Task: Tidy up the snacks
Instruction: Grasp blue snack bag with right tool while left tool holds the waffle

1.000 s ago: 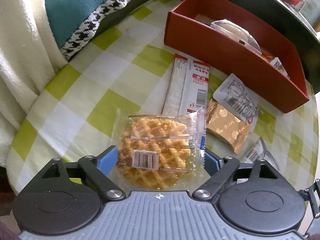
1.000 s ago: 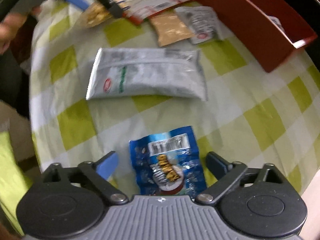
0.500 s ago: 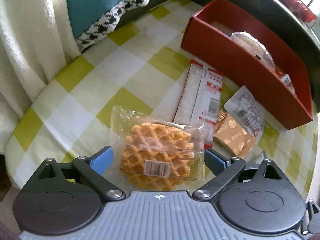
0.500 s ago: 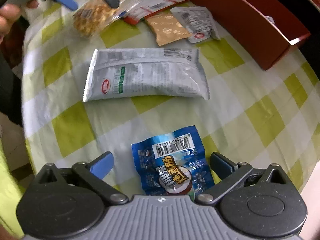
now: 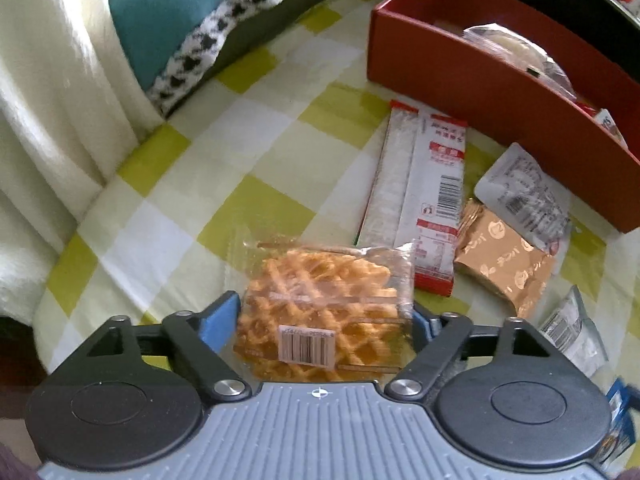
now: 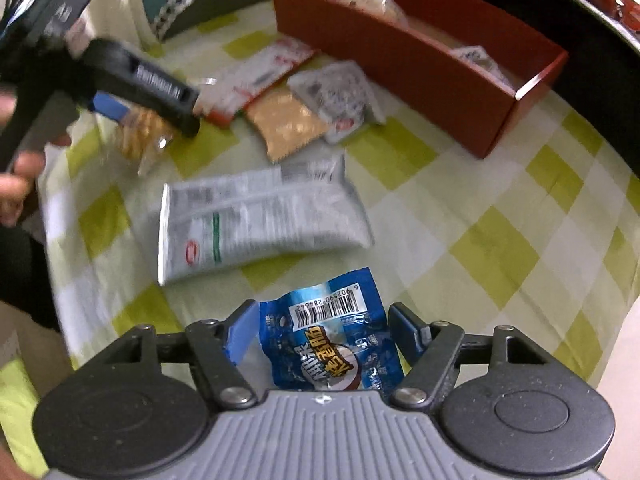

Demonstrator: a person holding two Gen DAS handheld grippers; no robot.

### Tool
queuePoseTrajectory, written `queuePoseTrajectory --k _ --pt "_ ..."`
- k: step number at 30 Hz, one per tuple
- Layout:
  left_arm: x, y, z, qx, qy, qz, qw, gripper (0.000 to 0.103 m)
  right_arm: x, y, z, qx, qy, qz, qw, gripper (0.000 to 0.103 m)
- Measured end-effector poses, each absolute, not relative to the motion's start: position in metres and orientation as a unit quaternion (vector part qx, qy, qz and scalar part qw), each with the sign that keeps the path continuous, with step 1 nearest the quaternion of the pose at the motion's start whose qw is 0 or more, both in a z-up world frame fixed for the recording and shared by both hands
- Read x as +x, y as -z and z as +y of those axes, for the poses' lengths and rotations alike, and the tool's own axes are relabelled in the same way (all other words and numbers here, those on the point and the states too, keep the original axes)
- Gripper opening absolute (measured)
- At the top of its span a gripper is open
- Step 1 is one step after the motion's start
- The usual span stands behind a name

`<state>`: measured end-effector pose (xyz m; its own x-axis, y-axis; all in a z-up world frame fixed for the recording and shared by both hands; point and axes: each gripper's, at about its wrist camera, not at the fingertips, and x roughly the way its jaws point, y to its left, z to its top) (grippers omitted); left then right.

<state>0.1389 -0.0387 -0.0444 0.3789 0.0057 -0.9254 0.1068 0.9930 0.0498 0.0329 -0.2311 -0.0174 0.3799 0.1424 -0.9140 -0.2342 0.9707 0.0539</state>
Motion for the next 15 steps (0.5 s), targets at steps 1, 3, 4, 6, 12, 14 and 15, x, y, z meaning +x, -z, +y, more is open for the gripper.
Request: queuePoseTrajectory --k 1,3,4,6,12,14,15 --pt "0.137 0.044 -0.039 0.049 0.031 0.557 0.829 0.085 0.034 0.015 -0.232 -0.04 -0.111 0.541 0.832 0.072" --pt "0.135 0.042 -0.039 0.045 0.032 0.557 0.829 0.085 0.037 0.013 -0.232 -0.034 -0.112 0.537 0.835 0.072" --pt "0.134 0.042 -0.04 0.043 0.034 0.556 0.829 0.084 0.039 0.012 -0.232 -0.032 -0.112 0.535 0.837 0.071" --pt "0.133 0.04 -0.04 0.038 0.04 0.554 0.831 0.084 0.041 0.009 -0.231 -0.027 -0.114 0.53 0.839 0.071" --pt "0.127 0.031 -0.049 0.037 0.054 0.543 0.837 0.077 0.047 0.002 -0.23 -0.021 -0.109 0.518 0.848 0.052" --pt "0.126 0.029 -0.053 0.038 0.06 0.542 0.838 0.073 0.051 0.002 -0.235 0.006 -0.112 0.524 0.844 0.044" --pt "0.125 0.028 -0.055 0.042 0.061 0.54 0.838 0.073 0.054 0.003 -0.237 0.01 -0.109 0.526 0.843 0.044"
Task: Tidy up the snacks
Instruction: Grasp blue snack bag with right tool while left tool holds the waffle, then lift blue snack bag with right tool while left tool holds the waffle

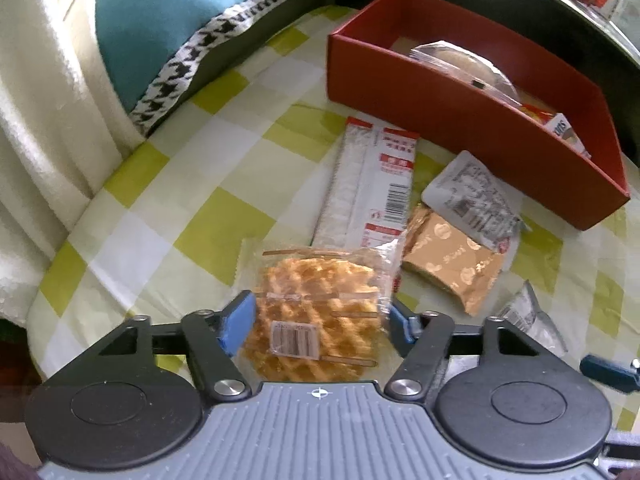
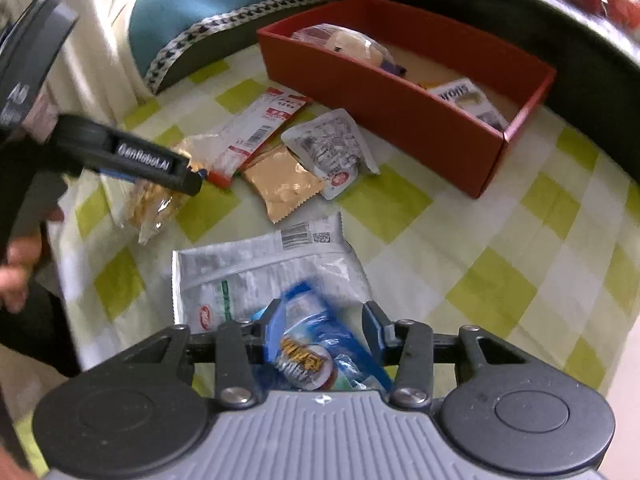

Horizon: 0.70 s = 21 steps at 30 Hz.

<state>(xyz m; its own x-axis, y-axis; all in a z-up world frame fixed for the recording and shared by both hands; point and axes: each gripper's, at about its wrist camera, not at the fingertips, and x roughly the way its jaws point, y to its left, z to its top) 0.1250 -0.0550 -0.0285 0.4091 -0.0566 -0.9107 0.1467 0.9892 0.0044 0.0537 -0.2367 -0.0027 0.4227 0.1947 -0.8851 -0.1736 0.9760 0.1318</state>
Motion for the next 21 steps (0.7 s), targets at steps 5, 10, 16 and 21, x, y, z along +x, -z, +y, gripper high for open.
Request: queuePoseTrajectory --k 5,10,16,21 --pt "0.126 0.029 -0.054 0.033 0.067 0.543 0.837 0.083 0.058 0.007 -0.239 0.017 -0.104 0.535 0.838 0.045" --pt "0.129 0.029 -0.043 0.01 0.071 0.551 0.832 0.089 0.047 0.007 -0.238 0.006 -0.132 0.536 0.834 0.053" --pt "0.126 0.027 -0.034 -0.002 0.09 0.558 0.825 0.091 0.024 0.008 -0.218 -0.088 -0.208 0.55 0.804 0.054" --pt "0.125 0.028 -0.032 -0.004 0.106 0.564 0.819 0.092 0.006 0.024 -0.191 -0.219 -0.256 0.575 0.745 0.055"
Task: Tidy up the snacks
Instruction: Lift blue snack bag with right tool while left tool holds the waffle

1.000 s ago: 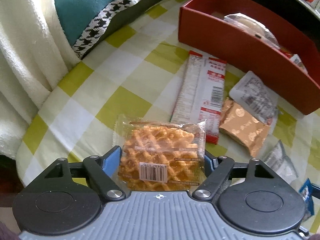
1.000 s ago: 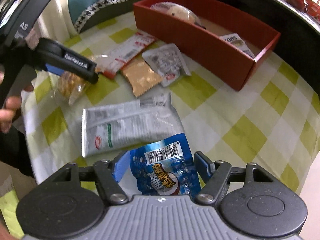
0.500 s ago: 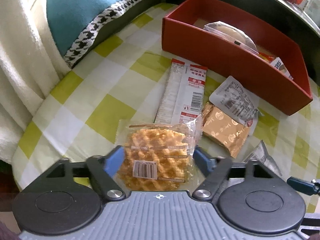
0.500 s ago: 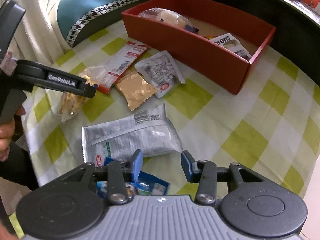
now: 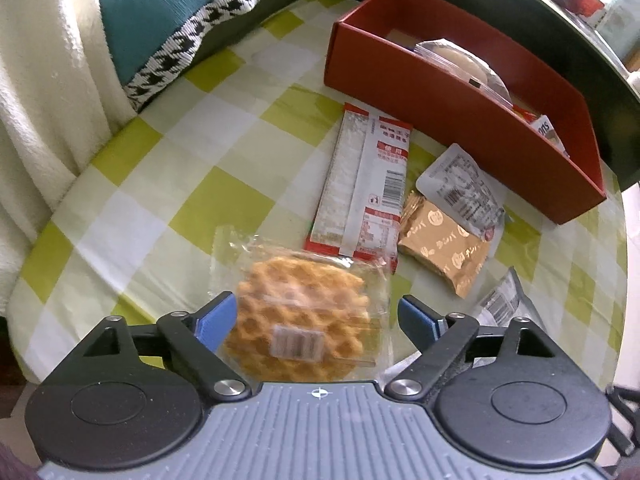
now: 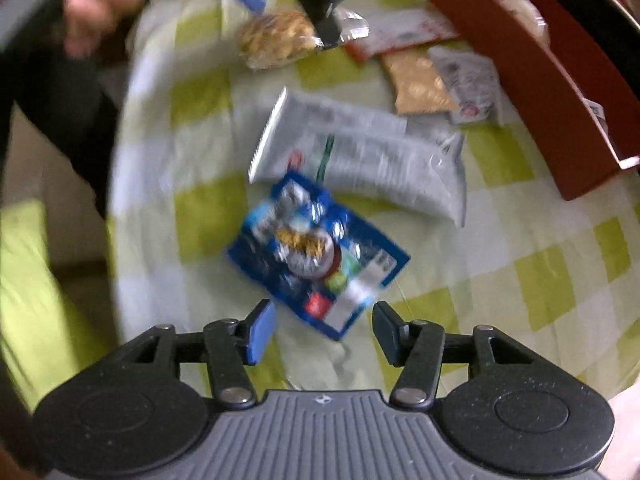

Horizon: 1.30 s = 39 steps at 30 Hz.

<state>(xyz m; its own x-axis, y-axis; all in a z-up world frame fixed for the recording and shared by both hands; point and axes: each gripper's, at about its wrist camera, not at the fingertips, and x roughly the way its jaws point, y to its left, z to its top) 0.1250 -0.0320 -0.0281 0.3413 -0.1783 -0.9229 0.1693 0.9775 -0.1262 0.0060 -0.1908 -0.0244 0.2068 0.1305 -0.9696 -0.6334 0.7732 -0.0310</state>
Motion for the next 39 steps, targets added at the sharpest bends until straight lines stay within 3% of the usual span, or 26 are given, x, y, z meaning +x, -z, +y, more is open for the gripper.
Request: queuePoseTrajectory --k 8,18,21,24,30,35,39 --pt "0.127 0.028 -0.027 -0.021 0.114 0.572 0.812 0.092 0.02 0.02 -0.152 -0.355 -0.298 0.519 0.718 0.06" --pt "0.131 0.026 -0.019 -0.044 0.122 0.583 0.802 0.092 0.04 0.021 -0.125 -0.422 -0.382 0.523 0.634 0.069" --pt "0.133 0.026 -0.016 -0.055 0.125 0.586 0.799 0.093 0.048 0.026 -0.129 -0.361 -0.38 0.553 0.648 0.081" --pt "0.135 0.025 -0.014 -0.065 0.13 0.588 0.796 0.093 0.054 0.03 -0.147 -0.233 -0.37 0.6 0.67 0.082" --pt "0.133 0.024 -0.011 -0.071 0.128 0.588 0.796 0.093 0.015 0.031 -0.17 -0.138 -0.344 0.647 0.666 0.082" --pt "0.131 0.02 -0.016 -0.069 0.132 0.583 0.799 0.094 -0.005 0.013 -0.154 -0.287 -0.335 0.573 0.691 0.082" --pt "0.131 0.018 -0.017 -0.073 0.135 0.583 0.798 0.094 0.006 0.013 -0.119 -0.407 -0.376 0.512 0.657 0.082"
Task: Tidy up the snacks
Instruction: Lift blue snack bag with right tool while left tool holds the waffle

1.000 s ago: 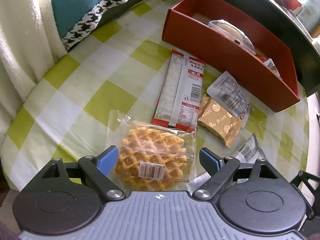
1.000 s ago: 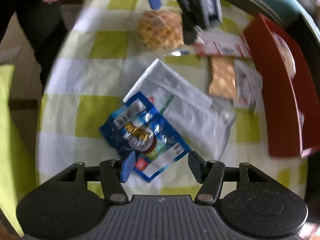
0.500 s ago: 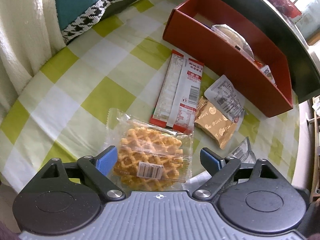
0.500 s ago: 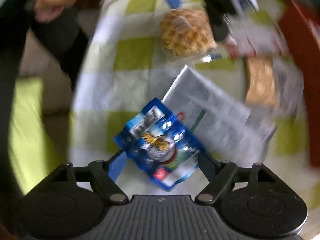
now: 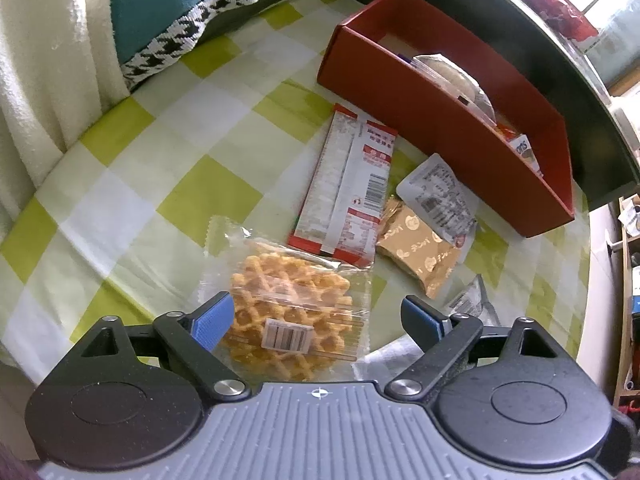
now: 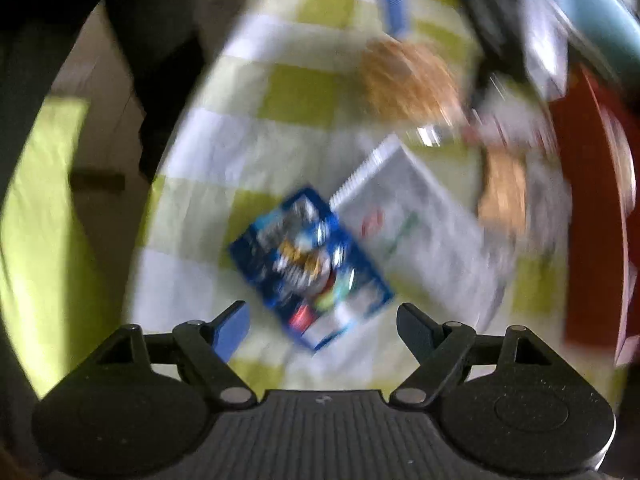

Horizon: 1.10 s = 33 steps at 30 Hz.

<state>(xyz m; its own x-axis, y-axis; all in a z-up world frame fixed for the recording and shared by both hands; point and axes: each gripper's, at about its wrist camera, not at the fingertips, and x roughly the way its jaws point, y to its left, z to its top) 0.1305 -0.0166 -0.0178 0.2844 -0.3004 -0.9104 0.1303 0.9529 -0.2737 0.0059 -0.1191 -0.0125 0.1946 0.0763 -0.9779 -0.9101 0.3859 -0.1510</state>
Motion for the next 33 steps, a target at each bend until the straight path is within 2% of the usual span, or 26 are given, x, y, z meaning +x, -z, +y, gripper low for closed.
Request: queuePoseTrajectory --k 3,5,6,7,8,15,20,27,29,33 --pt "0.132 0.017 -0.012 -0.079 0.138 0.583 0.797 0.094 0.013 0.023 -0.095 -0.448 -0.414 0.497 0.617 0.082" --pt "0.135 0.019 -0.009 -0.085 0.136 0.587 0.794 0.094 0.023 0.035 -0.086 -0.441 -0.431 0.516 0.594 0.082" --pt "0.137 0.02 -0.006 -0.09 0.135 0.591 0.79 0.094 0.027 0.043 -0.085 -0.435 -0.434 0.529 0.586 0.086" --pt "0.138 0.021 -0.005 -0.095 0.134 0.593 0.788 0.094 0.03 0.049 -0.083 -0.426 -0.438 0.536 0.583 0.101" --pt "0.139 0.022 -0.004 -0.099 0.134 0.595 0.786 0.094 0.035 0.055 -0.084 -0.411 -0.443 0.541 0.585 0.103" --pt "0.14 0.022 -0.005 -0.099 0.137 0.596 0.785 0.095 0.021 0.049 -0.125 -0.246 -0.347 0.595 0.682 0.103" --pt "0.14 0.025 -0.006 -0.093 0.126 0.597 0.787 0.095 0.006 0.045 -0.15 -0.155 -0.287 0.619 0.715 0.099" --pt "0.137 0.022 -0.008 -0.082 0.123 0.592 0.792 0.095 0.024 0.041 -0.137 -0.191 -0.255 0.57 0.757 0.097" --pt "0.137 0.021 -0.005 -0.087 0.12 0.592 0.792 0.095 0.027 0.053 -0.124 -0.206 -0.256 0.572 0.752 0.103" --pt "0.138 0.019 -0.002 -0.094 0.118 0.592 0.792 0.096 0.021 0.061 -0.11 -0.232 -0.244 0.571 0.749 0.103"
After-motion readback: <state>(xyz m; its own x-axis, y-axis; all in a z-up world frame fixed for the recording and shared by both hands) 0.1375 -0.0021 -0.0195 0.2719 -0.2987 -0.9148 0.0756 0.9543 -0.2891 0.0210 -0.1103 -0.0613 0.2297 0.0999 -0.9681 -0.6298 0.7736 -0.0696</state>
